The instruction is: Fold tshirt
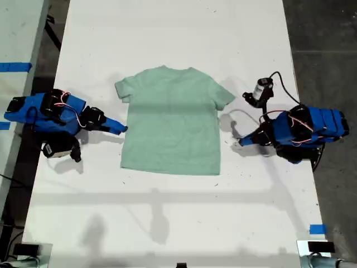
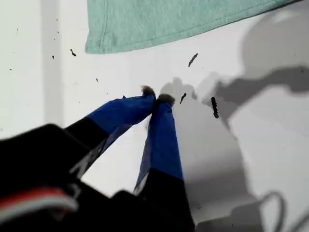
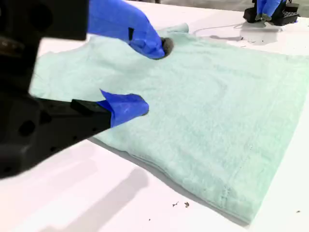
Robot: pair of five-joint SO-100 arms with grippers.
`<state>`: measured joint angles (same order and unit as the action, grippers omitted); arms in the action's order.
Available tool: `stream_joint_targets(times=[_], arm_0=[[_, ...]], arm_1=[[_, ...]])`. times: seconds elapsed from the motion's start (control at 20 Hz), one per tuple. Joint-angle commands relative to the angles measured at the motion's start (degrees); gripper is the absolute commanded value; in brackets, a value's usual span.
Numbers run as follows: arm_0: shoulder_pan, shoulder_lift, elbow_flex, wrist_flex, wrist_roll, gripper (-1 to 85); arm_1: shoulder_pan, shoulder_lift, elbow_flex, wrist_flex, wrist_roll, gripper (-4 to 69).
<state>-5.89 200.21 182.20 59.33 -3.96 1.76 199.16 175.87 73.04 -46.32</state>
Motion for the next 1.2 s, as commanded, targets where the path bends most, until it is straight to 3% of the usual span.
stream_joint_targets(times=[0.0, 0.4, 0.5, 0.6, 0.75, 0.85, 0.95, 1.0, 1.1, 1.15], arm_0=[[0.0, 6.06, 0.62, 0.09, 0.18, 16.2], [0.0, 6.06, 0.62, 0.09, 0.18, 16.2], [0.0, 6.06, 0.62, 0.09, 0.18, 16.2], [0.0, 6.06, 0.62, 0.09, 0.18, 16.2], [-0.79, 6.06, 0.62, 0.09, 0.18, 16.1], [-8.26, 6.06, 0.62, 0.09, 0.53, 15.1], [-16.17, 6.06, 0.35, -0.79, 0.0, 20.1], [-14.15, 6.06, 0.35, -3.43, 0.0, 21.1], [-6.59, 6.06, 0.26, -12.83, 0.0, 21.5], [-2.81, 6.06, 0.35, -12.3, -0.7, 20.6]], arm_1=[[0.09, 0.44, -0.7, 0.88, -0.35, 3.2], [0.09, 0.44, -0.7, 0.88, -0.35, 3.2], [0.44, 0.44, -0.7, 0.88, 10.28, 3.1], [0.53, 0.44, -0.7, 0.79, 30.23, 3.4], [0.35, 0.44, -0.7, 0.79, 44.56, 4.1], [0.35, 0.44, -0.7, 0.7, 53.26, 5.1], [0.35, 0.44, -0.7, 0.18, 57.22, 6.3], [0.09, 0.53, -0.7, 0.0, 58.27, 7.1], [-0.26, 0.53, -0.97, -0.35, 57.04, 0.4], [1.67, 0.53, -1.76, -0.62, 55.11, 0.2]])
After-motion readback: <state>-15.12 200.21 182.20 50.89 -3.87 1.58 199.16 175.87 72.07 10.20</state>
